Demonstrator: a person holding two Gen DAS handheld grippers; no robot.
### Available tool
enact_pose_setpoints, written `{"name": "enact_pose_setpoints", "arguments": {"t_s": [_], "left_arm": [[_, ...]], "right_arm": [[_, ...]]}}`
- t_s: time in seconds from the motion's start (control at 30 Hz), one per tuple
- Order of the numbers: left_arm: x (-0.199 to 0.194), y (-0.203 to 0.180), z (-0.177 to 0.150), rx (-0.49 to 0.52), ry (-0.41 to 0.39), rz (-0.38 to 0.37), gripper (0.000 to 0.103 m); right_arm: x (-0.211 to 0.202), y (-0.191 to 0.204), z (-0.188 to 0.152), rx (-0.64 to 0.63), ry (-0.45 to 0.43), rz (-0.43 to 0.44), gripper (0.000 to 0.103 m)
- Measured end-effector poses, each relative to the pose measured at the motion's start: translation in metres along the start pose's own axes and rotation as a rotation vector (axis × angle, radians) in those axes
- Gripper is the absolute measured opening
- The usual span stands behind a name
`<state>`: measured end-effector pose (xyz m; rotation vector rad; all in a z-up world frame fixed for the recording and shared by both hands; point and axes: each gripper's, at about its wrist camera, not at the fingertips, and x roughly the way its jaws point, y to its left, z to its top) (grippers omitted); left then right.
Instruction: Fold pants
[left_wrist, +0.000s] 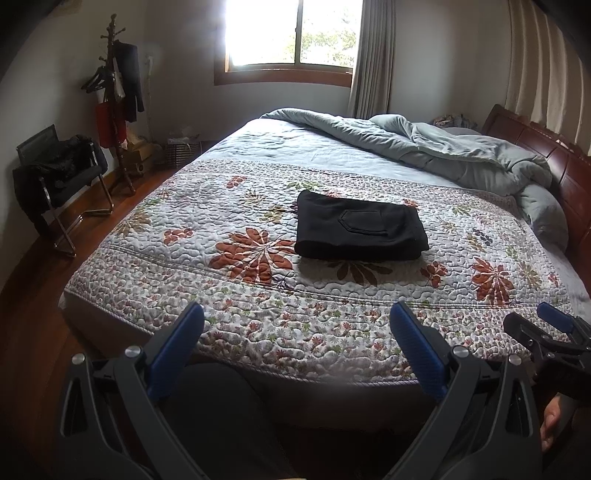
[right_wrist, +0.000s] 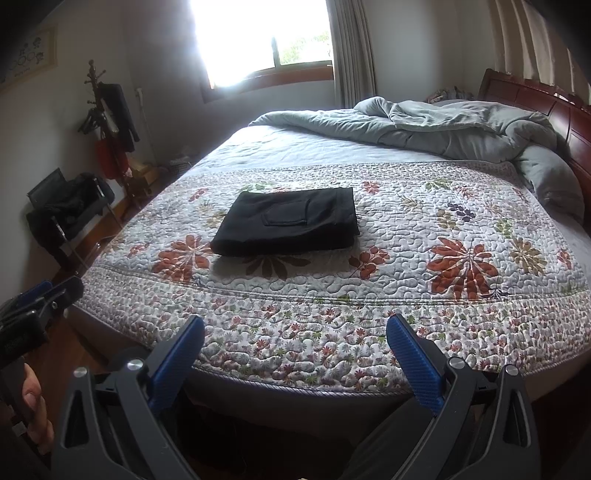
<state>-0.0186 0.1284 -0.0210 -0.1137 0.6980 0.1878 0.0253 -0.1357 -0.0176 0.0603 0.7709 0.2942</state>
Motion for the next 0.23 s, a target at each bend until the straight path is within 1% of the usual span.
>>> {"name": "enact_pose_setpoints", "arguments": {"t_s": [0.23], "left_arm": [[-0.0001,0.0021,-0.0008,-0.013,0.01,0.001,0.1]], "right_arm": [[-0.0003,-0.0001,-0.0012,0.0,-0.004,0.0,0.099]]}}
